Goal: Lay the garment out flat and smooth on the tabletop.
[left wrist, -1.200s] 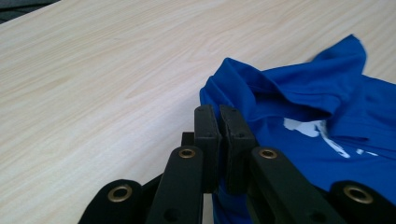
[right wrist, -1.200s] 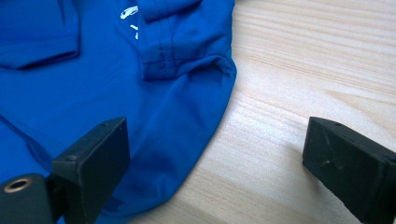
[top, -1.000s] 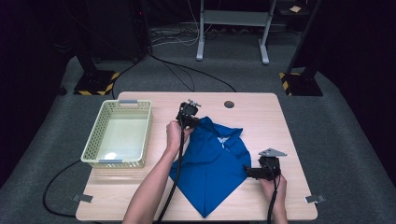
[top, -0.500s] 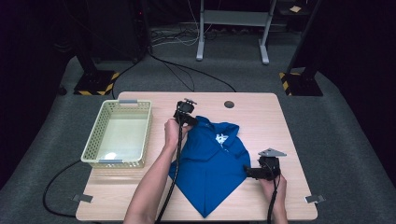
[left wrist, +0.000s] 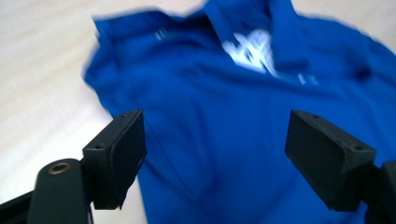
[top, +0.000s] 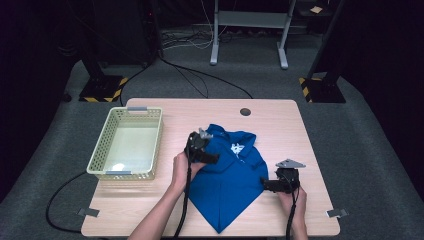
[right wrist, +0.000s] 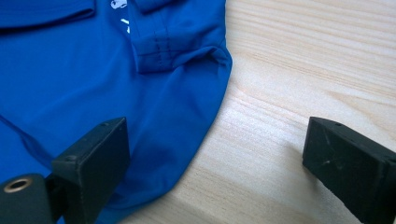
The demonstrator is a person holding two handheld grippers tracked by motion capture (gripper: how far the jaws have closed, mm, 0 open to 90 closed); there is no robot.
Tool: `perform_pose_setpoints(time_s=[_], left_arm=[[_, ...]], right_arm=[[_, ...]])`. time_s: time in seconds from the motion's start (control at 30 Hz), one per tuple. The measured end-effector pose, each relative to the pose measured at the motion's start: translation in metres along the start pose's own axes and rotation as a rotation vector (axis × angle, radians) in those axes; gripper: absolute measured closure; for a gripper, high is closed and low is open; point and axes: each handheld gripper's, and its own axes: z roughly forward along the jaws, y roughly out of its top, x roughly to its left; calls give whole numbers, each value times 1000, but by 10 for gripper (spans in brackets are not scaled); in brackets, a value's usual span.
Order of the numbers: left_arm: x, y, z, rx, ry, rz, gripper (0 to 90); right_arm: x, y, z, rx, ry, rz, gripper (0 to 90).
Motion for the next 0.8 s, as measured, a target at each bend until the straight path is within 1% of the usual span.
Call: perform_pose_setpoints(time_s=[0.03,0.1,0.13,0.17,0.2,0.23,0.3,0.33,0.37,0.5,0.53,0.63,0.67,0.8], left_arm=[[-4,-8,-2,-1,-3,3,189],[-9,-25,-5,12,0,7,185],[-10,-33,-6,17,-5,10,176],[-11,-40,-7,15,1,2,170],[-13,-47,-7,17,10,-1,168],[-14,-53,-7,23,7,-4,164],[-17,-63,-8,30,25,5,149],[-18,-67,-8,34,25,1,149],[-18,-71,-8,36,21,-6,147],[-21,-80,-6,53,27,-2,140],[-22,-81,-6,44,33,-6,136],[-25,-84,-9,38,38,-10,135],[-26,-87,-10,29,40,-17,135],[-31,-96,-15,2,47,-21,135]], right_arm=[[0,0,0,2,-3,-6,69],[1,0,1,5,-10,-14,68],[2,0,1,5,-11,-17,68],[1,0,1,5,-11,-16,68],[1,0,1,5,-11,-16,68],[2,0,1,5,-11,-17,68],[2,0,1,5,-12,-15,68],[2,0,1,5,-12,-16,68],[2,0,1,6,-13,-16,68],[2,0,1,6,-14,-16,68],[2,0,1,6,-14,-17,68],[2,0,0,7,-14,-19,70],[3,0,0,7,-15,-17,70],[5,-3,-2,8,-18,-19,73]])
